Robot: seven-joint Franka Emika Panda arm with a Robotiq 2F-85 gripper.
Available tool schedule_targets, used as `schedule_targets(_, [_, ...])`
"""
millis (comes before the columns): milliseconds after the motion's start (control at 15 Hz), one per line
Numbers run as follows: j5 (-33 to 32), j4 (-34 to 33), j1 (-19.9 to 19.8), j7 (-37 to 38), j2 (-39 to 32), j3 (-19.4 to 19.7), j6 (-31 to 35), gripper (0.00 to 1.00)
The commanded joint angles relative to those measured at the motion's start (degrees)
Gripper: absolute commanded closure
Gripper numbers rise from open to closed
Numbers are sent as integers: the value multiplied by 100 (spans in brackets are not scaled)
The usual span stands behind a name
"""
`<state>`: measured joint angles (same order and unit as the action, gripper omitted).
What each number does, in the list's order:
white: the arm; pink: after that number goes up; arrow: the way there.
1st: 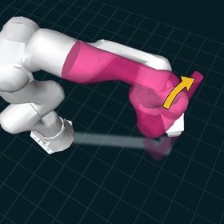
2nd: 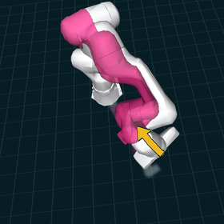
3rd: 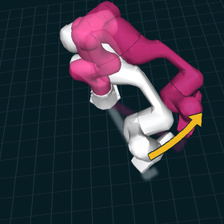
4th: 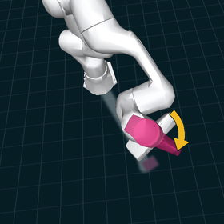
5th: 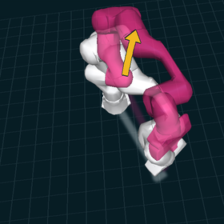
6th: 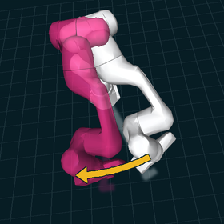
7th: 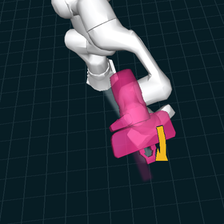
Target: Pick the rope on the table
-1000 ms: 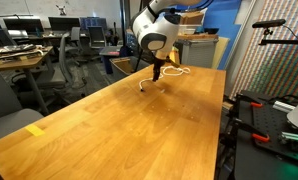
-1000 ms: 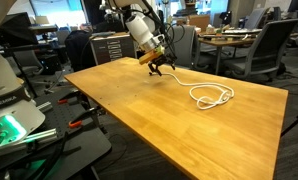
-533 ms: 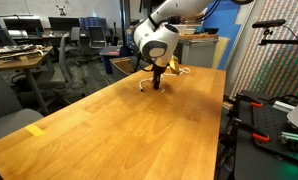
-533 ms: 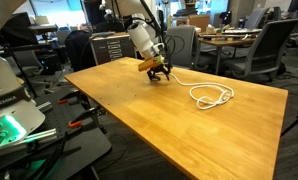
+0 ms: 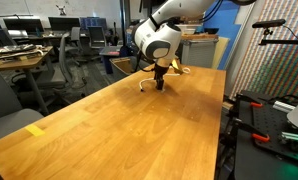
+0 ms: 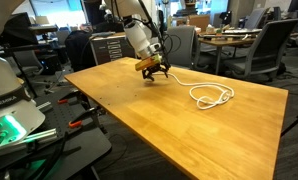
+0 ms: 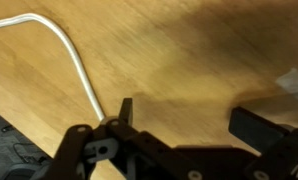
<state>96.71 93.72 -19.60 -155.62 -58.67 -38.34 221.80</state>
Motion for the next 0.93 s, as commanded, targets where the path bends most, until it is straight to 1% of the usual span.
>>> schedule_targets(0, [-62,1436,-1302,-246,444,-1163,-167,0])
schedule_targets(133, [-250,1938,-1878,-109,431,-1689,-28,0])
schedule_targets(200, [-249,1948,-2040,-110,374,-1860,160,0])
schedule_targets(267, [-9,1464,-1966,-110,400,-1813,453,0])
schedule_targets(333, [-129,1584,-1796,25,251,-1630,152,0])
schedule_targets(400, [505,1542,-1403,-71,895,-992,-383,0])
schedule_targets(467, [510,1511,-1469,-73,930,-1016,-366,0])
schedule_targets(533, [27,1692,-1242,70,1021,-673,-670,0])
schedule_targets(600, [-498,1662,-1600,-52,466,-1105,-431,0])
schedule_targets(667, [-745,1547,-1432,-79,418,-859,-714,0])
schedule_targets(733, [-1297,1506,-1257,175,385,-668,-888,0])
schedule_targets(867, [-1888,1371,-1080,-41,148,-476,-920,0])
